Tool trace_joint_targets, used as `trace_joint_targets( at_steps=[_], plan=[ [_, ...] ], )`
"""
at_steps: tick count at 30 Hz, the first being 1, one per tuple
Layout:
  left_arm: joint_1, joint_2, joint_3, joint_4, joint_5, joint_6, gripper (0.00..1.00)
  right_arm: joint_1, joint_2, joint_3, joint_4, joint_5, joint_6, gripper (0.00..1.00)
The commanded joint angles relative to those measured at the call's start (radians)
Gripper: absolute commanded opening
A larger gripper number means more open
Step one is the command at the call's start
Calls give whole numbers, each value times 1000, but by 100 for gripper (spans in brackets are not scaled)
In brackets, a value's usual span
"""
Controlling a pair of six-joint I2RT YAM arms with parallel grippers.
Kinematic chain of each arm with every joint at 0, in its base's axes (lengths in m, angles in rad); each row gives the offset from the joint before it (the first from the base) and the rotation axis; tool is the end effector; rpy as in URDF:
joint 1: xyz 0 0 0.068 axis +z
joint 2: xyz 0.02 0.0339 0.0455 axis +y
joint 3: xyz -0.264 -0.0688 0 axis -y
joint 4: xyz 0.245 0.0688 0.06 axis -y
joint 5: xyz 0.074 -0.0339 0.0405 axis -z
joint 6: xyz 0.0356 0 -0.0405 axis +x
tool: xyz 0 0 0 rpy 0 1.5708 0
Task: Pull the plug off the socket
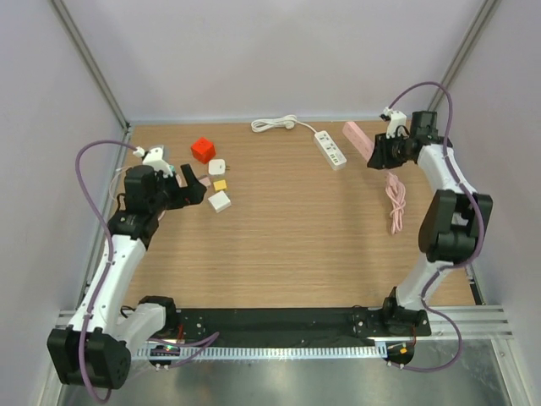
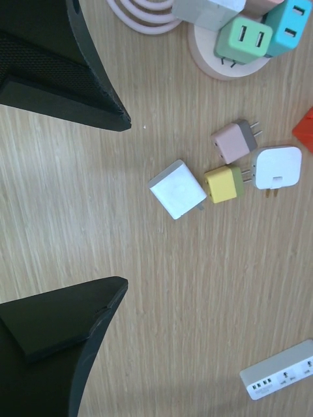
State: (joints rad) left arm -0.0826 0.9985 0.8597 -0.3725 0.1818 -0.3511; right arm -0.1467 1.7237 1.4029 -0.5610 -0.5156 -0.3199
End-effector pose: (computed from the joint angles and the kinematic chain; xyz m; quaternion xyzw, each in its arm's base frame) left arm 0.2218 -0.0248 0.3076 -0.0696 0.8578 -0.1848 0.4746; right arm 0.3769 -0.0379 0.2731 -0.1645 0.8993 0.1580 0.3732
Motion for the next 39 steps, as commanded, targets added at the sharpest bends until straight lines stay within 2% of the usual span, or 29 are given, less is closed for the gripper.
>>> trace_joint_targets(
  at_steps=[1,6,9,12,17,20,21,22,25,28,32,35,39],
  plan=[
    [6,-57,-13,20,-21,40,98,-5,150,177,-14,55,-31,1],
    [6,-80,-42,32,-25,38,98,-5,399,506,-146,-3,-25,2],
    [6,-87,-47,30,-34,41,98,-5,516,614,-188,-20,8,2],
    [6,-92,-48,29,-41,43,98,-5,585,646,-177,-27,31,3],
    [6,-95,-50,32,-51,44,98,-5,645,656,-149,-31,50,12],
    [6,-97,-51,34,-56,44,98,-5,655,654,-134,-21,61,27],
    [6,-98,-51,32,-59,44,98,-4,656,654,-132,-12,64,43],
    [7,-98,-53,33,-58,46,98,-5,657,654,-125,-1,65,51],
    [6,-103,-54,32,-65,46,98,-5,649,656,-113,49,70,65],
    [7,-109,-57,35,-74,47,98,-7,631,657,-99,101,70,73],
    [7,-115,-60,37,-90,50,98,-7,593,656,-80,192,59,91],
    [6,-124,-62,38,-99,52,98,-8,542,647,-63,238,38,100],
    [6,-133,-67,43,-110,52,98,-11,472,627,-62,220,19,100]
  ],
)
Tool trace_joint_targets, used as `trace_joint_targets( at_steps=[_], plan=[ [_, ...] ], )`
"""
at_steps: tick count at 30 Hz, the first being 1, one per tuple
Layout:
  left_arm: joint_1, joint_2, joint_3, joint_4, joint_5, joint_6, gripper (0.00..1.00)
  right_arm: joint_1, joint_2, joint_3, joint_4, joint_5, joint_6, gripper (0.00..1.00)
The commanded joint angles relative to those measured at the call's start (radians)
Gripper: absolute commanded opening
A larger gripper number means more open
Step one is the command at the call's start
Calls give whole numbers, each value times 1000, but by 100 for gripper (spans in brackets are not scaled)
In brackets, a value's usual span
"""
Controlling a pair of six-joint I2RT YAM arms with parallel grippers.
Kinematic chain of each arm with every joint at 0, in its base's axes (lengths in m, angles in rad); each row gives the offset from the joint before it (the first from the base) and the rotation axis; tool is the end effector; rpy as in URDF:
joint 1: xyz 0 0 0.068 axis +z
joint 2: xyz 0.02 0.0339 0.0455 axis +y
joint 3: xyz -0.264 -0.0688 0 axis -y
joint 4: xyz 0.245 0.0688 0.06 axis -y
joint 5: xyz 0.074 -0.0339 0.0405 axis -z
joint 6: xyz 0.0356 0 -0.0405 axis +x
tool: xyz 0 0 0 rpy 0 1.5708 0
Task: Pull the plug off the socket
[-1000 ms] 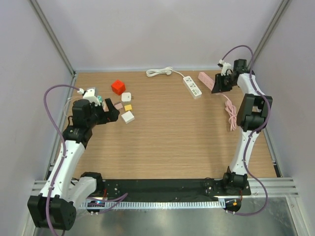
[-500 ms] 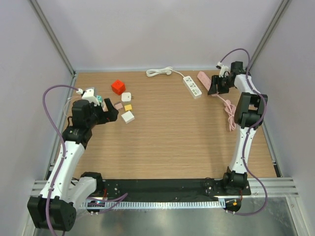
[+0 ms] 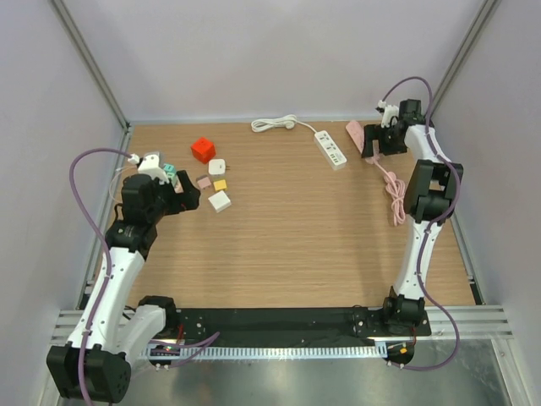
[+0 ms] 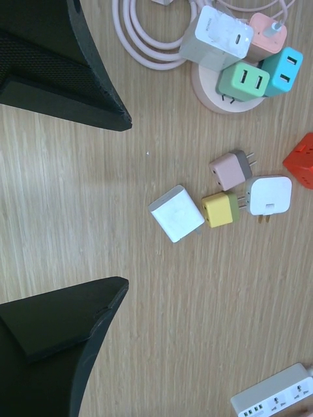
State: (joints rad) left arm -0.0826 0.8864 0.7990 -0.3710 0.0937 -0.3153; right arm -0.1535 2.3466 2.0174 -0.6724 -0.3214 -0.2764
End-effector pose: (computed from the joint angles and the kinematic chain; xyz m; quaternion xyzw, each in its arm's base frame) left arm 0.1996 -0.0199 0.3080 -0.0739 0.8455 -0.1432 0.5091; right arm 0.5099 -0.0675 0.1887 -0.1030 0.9429 0.0909 0.3035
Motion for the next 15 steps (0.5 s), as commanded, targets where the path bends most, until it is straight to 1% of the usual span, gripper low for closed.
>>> trace_joint_targets(
  at_steps=[1,4,10,13,14,15],
  plan=[
    [6,-24,-7,41,-28,18,98,-4,-170,6,51,7,-26,100],
    [6,-33,-11,43,-35,18,98,-4,-231,-26,51,-43,-24,100],
    [7,-46,-18,46,-54,18,98,-3,-355,-153,68,-119,-6,99],
    [6,-52,-21,46,-71,16,99,-4,-438,-268,65,-220,14,100],
    [7,-53,-20,46,-78,16,99,-4,-463,-299,62,-290,22,100],
    [6,-55,-21,47,-86,15,100,-3,-493,-328,71,-321,28,100]
  ],
)
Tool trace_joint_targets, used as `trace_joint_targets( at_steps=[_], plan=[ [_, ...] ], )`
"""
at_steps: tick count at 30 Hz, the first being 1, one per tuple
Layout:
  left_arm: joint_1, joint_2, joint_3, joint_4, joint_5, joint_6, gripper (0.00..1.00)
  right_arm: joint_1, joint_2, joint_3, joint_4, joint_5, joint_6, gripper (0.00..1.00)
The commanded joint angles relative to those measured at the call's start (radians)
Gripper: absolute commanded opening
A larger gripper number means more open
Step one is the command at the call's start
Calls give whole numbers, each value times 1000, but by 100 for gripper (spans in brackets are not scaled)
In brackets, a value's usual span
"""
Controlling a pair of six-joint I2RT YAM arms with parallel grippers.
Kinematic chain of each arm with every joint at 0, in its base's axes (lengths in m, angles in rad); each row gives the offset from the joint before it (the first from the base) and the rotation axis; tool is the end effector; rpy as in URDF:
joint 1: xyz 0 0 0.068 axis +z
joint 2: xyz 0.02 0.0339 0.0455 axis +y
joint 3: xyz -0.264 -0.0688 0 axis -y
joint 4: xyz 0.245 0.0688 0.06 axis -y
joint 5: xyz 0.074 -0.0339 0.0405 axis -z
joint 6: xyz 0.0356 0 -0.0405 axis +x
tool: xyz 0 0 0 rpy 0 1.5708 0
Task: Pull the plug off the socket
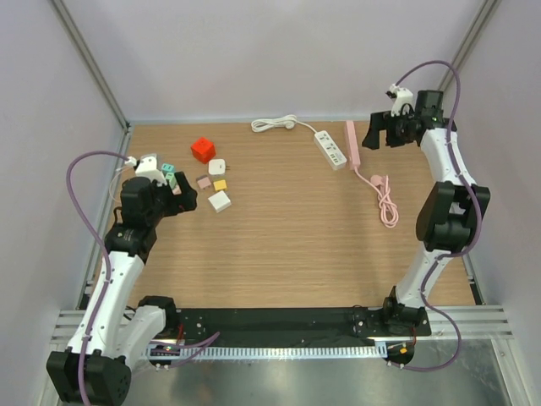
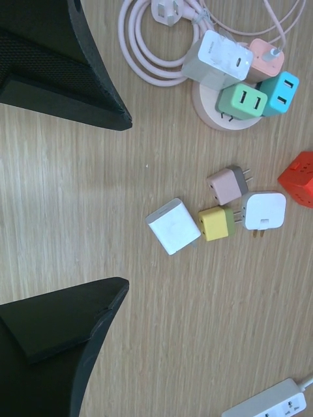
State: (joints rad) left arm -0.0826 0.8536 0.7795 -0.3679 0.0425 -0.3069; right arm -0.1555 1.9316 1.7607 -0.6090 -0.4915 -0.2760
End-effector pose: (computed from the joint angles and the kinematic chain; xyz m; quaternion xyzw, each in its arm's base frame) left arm 0.1935 -0.0175 0.3073 -0.0832 0.8407 -0.1211 0.5212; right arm 0.4371 -0.0515 0.3039 -0.1474 0.8878 0.1393 0.4130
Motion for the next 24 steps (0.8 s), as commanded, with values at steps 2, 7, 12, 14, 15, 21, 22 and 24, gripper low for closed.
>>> trace_joint_targets(
  at_steps=[2,7,12,14,15,21,22,24],
  plan=[
    [6,-24,-5,44,-65,-3,100,5,-172,-171,20,-208,53,99],
    [7,4,1,38,-118,-26,100,60,-408,-371,45,-292,75,100],
    [75,76,26,43,-96,-86,100,105,-577,-550,74,-334,118,100],
    [160,130,36,53,-14,-119,100,105,-630,-619,78,-354,127,100],
    [185,149,41,55,9,-147,100,105,-644,-644,100,-363,133,100],
    [260,304,96,73,42,-127,100,94,-707,-747,129,-395,115,100],
    [265,324,109,86,30,-88,100,94,-707,-748,133,-406,119,100],
    [268,393,139,101,-4,-51,97,94,-706,-750,134,-417,120,100]
  ],
)
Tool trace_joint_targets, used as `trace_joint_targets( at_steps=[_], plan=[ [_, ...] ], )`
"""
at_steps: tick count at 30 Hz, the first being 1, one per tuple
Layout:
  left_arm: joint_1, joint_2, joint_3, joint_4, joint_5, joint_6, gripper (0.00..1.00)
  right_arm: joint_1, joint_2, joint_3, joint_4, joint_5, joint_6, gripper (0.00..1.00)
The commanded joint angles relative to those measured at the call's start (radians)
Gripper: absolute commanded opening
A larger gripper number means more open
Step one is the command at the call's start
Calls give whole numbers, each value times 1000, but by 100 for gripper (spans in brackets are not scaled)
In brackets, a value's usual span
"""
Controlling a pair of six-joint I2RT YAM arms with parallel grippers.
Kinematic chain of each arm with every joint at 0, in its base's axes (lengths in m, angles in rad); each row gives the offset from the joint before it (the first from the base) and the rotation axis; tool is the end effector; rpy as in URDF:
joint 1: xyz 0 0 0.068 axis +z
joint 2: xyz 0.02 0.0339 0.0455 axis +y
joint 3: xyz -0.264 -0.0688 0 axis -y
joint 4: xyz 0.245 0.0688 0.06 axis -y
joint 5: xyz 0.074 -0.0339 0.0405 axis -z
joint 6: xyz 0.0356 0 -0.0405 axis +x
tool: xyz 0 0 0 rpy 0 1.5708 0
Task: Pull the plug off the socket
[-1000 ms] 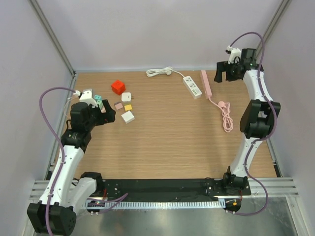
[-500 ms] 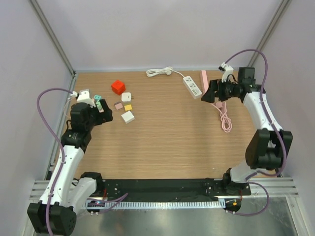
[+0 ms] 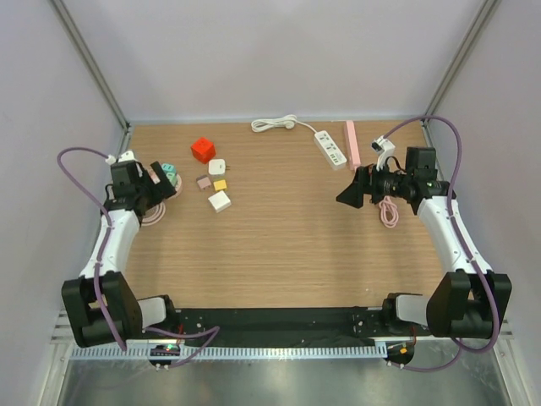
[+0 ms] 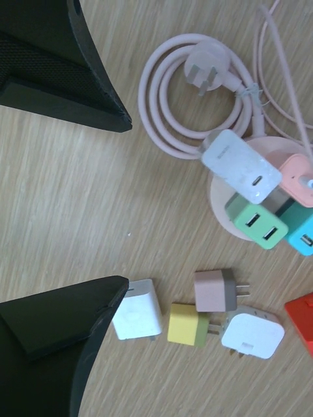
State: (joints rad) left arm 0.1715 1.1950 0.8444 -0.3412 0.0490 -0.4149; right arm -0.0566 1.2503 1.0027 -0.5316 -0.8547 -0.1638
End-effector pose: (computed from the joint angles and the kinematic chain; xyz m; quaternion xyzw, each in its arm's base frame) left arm 0.2547 0.0423 0.2614 -0.2515 0.8691 -0.0736 0.4195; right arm 0.2594 0.0122 0.2938 -0.2046 0.8299 0.3415 0.3908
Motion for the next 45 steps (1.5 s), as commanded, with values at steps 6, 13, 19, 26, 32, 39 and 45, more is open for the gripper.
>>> trace_joint_targets(
  at_steps=[6,13,19,26,32,39,45],
  plan=[
    [14,221,137,157,-81,226,89,-9,-32,-1,64,-75,9,100],
    [14,327,157,182,-97,384,83,-17,-40,-3,67,-86,12,100],
    [14,394,159,217,-52,548,74,-17,-37,-4,70,-93,15,100],
    [16,483,211,196,41,628,65,-31,-40,-4,71,-95,17,100],
    [16,511,237,196,57,653,52,-38,-37,-4,71,-96,17,100],
    [17,439,222,237,20,572,0,-40,-32,-4,70,-99,18,100],
    [16,301,194,271,14,391,0,-40,-29,-13,76,-115,29,100]
  ],
)
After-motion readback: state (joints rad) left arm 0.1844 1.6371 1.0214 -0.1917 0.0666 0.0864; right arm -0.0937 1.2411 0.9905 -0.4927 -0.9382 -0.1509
